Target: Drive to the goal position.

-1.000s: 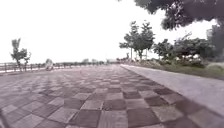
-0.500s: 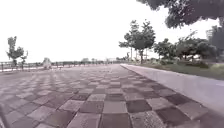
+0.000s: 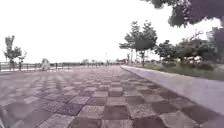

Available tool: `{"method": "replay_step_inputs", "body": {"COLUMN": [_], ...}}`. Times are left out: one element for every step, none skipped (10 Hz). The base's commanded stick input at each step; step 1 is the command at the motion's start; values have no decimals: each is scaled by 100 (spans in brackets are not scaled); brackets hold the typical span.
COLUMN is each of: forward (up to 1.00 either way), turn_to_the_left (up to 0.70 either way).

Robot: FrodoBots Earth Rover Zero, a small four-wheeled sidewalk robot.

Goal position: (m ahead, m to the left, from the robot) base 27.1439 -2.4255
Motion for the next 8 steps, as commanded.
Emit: {"method": "replay_step_inputs", "body": {"forward": [100,100,100,100,100,100,100,100], "turn_to_the_left": [0,0,0,0,0,0,0,0]}}
